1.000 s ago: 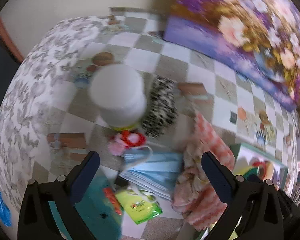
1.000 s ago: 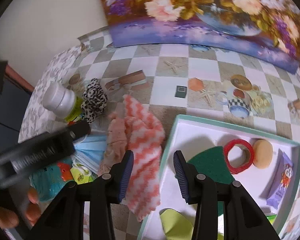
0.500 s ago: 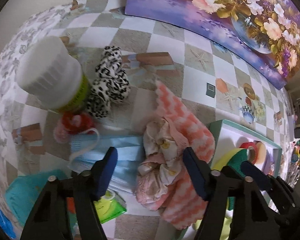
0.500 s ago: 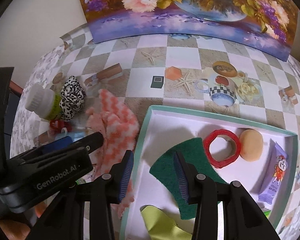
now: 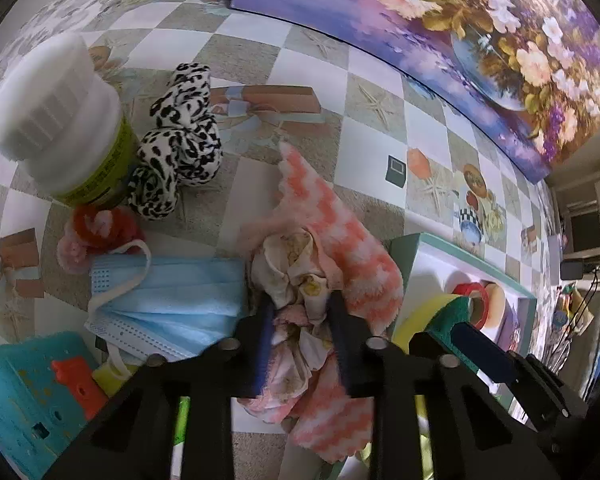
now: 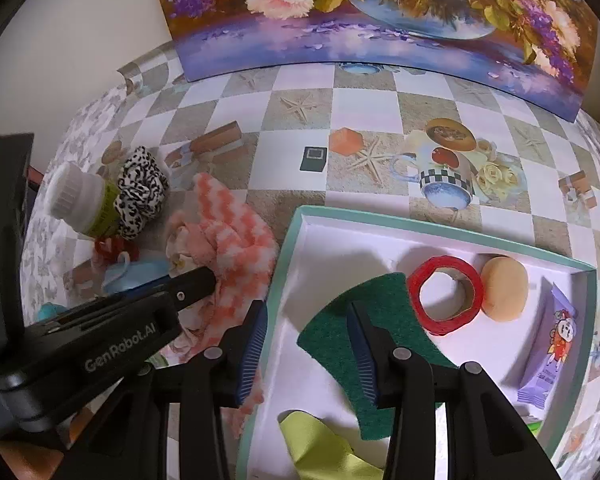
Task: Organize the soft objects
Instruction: 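Grasp the striped towel with the left tool while the right tool holds it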
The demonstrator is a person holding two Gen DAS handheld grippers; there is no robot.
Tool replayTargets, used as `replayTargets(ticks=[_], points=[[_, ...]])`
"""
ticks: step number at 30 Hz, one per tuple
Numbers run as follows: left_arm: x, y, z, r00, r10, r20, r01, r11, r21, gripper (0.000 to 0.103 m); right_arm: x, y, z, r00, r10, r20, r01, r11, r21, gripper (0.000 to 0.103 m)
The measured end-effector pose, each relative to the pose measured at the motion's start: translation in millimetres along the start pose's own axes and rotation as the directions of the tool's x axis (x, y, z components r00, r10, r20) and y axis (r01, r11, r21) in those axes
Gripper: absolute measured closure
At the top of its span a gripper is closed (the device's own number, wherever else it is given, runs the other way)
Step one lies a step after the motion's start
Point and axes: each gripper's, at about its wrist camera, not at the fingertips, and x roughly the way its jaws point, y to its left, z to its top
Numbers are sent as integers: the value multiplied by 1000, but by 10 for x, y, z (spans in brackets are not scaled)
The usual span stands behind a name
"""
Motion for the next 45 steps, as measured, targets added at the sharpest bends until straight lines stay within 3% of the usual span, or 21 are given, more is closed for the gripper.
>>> replayTargets(ticks=[5, 13, 21, 29, 37, 45], points=[[-113, 125, -7, 1000, -1, 29, 2, 999, -34, 86, -26, 52, 11, 999, 48, 11, -48, 999, -5, 58], [-314, 322, 41, 994, 42, 97, -33, 995, -98, 87, 6, 322, 10, 993, 115, 0, -115, 991, -74, 58], [-475, 450, 79, 985, 85, 149, -64, 988, -140, 87, 191, 504, -35, 994, 98, -36, -102, 987, -122, 58], [-467, 462, 69, 985, 92, 144, -72, 987, -141, 87, 355, 605, -81, 996, 65, -55, -73, 984, -162, 59], [-469, 465, 73, 985, 94, 146, -73, 987, -142, 87, 437, 603, -116, 996, 58, -67, -68, 985, -157, 84], [-738, 460, 84, 974, 80, 211, -53, 990, -134, 87, 27, 522, 6, 990, 138, 34, -133, 983, -124, 90]])
